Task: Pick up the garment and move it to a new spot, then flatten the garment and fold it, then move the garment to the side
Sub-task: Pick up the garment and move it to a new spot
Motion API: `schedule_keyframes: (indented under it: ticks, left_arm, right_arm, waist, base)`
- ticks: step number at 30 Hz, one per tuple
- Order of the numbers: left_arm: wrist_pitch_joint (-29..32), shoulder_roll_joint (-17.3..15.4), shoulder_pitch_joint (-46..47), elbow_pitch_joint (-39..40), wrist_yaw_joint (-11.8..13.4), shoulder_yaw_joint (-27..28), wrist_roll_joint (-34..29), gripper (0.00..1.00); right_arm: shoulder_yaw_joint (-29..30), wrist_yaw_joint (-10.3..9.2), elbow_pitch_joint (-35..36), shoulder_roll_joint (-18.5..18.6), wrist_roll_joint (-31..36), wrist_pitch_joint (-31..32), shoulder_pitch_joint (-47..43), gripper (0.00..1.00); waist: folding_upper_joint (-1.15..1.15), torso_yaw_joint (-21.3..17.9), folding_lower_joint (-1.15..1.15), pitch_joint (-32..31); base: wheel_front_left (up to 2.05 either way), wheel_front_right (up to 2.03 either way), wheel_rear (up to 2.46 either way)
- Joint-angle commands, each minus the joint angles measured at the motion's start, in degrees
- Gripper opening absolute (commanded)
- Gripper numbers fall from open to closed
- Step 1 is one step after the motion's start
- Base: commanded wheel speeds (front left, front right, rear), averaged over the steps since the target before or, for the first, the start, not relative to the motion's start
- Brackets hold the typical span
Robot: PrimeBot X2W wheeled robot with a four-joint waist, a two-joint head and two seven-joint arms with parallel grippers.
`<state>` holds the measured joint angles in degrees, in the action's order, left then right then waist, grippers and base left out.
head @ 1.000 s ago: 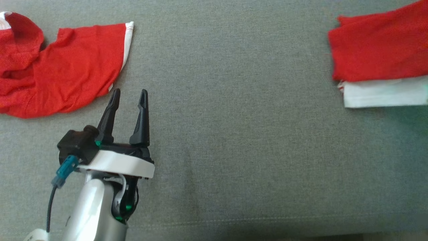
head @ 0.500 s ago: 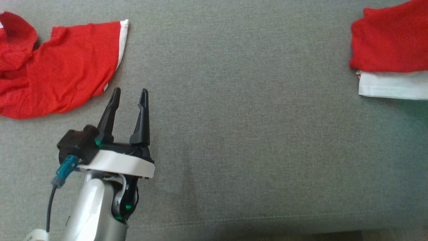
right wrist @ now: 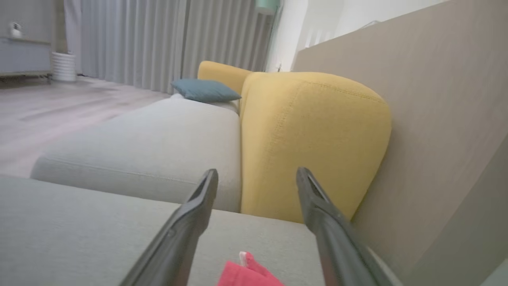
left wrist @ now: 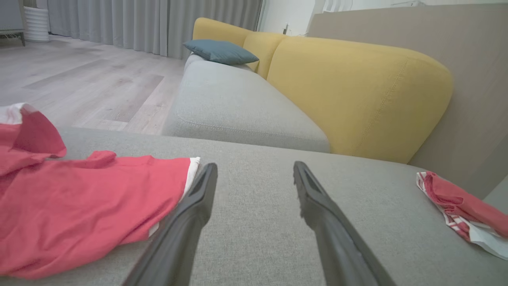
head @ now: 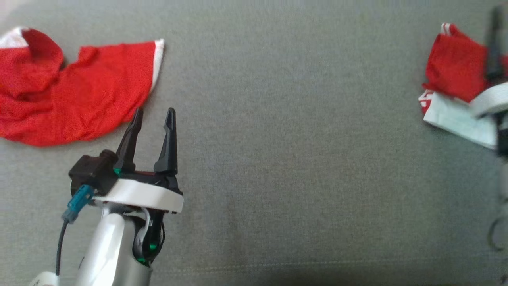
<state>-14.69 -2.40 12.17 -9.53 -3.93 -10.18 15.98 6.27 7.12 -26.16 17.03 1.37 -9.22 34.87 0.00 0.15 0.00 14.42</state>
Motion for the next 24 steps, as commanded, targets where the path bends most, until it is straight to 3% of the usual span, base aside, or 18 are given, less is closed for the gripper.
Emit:
schedule_keyframes:
  ticks: [1,16,24]
  left_arm:
    - [-0.3,-0.5,1.2,1.7,0.4,2.0,0.4,1.0]
    - [-0.3,-0.5,-6.3,1.7,2.2,3.2,1.3,1.0]
    - [-0.3,-0.5,-11.0,1.9,2.7,2.2,1.4,1.0]
  right_arm:
    - [-1.7,0.36,2.2,-0.4,-0.5,-0.8,-1.4,1.0]
    - [-11.1,0.36,4.2,-13.1,-4.9,-5.4,-17.0,1.0]
    - [-9.9,0.36,6.7,-14.1,-8.8,-5.7,-24.7,1.0]
  waist:
    - [0.0,0.5,0.0,-2.2]
    - [0.0,1.6,0.0,-15.2]
    - [0.0,1.6,0.0,-17.1]
  base:
    - [0.0,0.0,0.0]
    - [0.0,0.0,0.0]
    - [0.0,0.0,0.0]
